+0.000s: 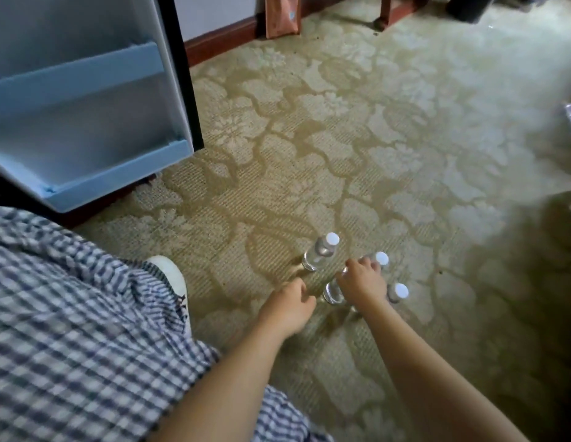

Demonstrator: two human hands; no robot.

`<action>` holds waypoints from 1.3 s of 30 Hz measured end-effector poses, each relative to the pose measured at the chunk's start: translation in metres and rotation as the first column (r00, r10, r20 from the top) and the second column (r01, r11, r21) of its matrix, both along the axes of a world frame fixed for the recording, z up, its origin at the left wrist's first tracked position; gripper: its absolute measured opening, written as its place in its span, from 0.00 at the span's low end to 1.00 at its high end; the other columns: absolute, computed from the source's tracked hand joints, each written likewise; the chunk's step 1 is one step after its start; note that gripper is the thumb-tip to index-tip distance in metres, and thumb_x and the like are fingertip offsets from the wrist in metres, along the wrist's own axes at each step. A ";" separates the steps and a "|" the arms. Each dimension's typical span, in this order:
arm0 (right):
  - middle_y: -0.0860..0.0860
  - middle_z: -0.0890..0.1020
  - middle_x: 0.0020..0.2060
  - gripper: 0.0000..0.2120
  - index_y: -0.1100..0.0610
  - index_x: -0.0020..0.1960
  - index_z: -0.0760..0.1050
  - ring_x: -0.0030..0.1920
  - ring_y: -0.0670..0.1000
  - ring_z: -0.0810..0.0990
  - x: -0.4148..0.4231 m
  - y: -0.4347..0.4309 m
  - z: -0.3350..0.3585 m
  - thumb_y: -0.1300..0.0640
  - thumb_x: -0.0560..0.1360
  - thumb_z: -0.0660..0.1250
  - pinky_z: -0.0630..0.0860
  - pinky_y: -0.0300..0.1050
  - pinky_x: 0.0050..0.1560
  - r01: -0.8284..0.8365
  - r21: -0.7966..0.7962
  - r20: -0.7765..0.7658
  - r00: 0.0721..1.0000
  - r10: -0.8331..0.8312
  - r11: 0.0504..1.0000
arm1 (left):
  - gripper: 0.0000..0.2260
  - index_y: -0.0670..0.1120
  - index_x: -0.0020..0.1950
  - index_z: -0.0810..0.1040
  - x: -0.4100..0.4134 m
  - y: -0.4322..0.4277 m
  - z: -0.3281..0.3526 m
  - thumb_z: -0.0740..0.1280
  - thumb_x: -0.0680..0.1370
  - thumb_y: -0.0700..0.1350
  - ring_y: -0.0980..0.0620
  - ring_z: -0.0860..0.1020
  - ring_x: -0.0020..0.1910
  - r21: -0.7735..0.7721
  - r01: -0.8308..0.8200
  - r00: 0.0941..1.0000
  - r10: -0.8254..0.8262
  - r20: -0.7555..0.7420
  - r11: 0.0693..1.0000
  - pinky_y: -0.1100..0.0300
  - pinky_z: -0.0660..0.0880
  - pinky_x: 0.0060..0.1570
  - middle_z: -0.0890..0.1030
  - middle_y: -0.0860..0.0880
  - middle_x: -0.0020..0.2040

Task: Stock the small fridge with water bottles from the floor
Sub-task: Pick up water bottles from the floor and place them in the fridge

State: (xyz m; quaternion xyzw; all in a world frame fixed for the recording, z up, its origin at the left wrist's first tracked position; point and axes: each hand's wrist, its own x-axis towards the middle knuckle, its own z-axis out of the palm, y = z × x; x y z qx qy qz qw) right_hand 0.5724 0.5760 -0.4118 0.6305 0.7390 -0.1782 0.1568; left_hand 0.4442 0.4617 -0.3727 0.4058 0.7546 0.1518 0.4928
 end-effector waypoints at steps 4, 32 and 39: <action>0.59 0.70 0.64 0.19 0.54 0.64 0.66 0.63 0.62 0.70 0.021 -0.010 -0.020 0.48 0.76 0.60 0.70 0.53 0.56 0.092 -0.045 -0.019 0.995 -0.093 0.995 | 0.18 0.45 0.66 0.68 0.007 -0.003 -0.007 0.60 0.78 0.52 0.45 0.70 0.65 -0.061 0.148 0.988 -0.150 -0.028 0.987 0.54 0.68 0.63 0.71 0.44 0.66; 0.44 0.73 0.24 0.05 0.56 0.35 0.77 0.27 0.42 0.69 -0.055 -0.018 0.169 0.57 0.65 0.71 0.64 0.33 0.27 -0.156 0.036 -0.906 0.412 0.098 0.987 | 0.33 0.51 0.65 0.70 -0.032 -0.006 0.061 0.76 0.64 0.57 0.52 0.80 0.54 0.336 -0.104 0.985 0.050 0.164 0.936 0.51 0.78 0.55 0.80 0.53 0.57; 0.53 0.75 0.35 0.02 0.47 0.45 0.78 0.36 0.50 0.71 -0.122 -0.018 0.217 0.53 0.73 0.70 0.69 0.46 0.38 -0.169 0.146 -0.923 0.332 0.195 0.975 | 0.26 0.51 0.52 0.77 -0.090 -0.015 0.123 0.71 0.62 0.66 0.53 0.80 0.44 0.463 -0.210 0.974 0.227 0.021 0.861 0.48 0.79 0.47 0.82 0.54 0.45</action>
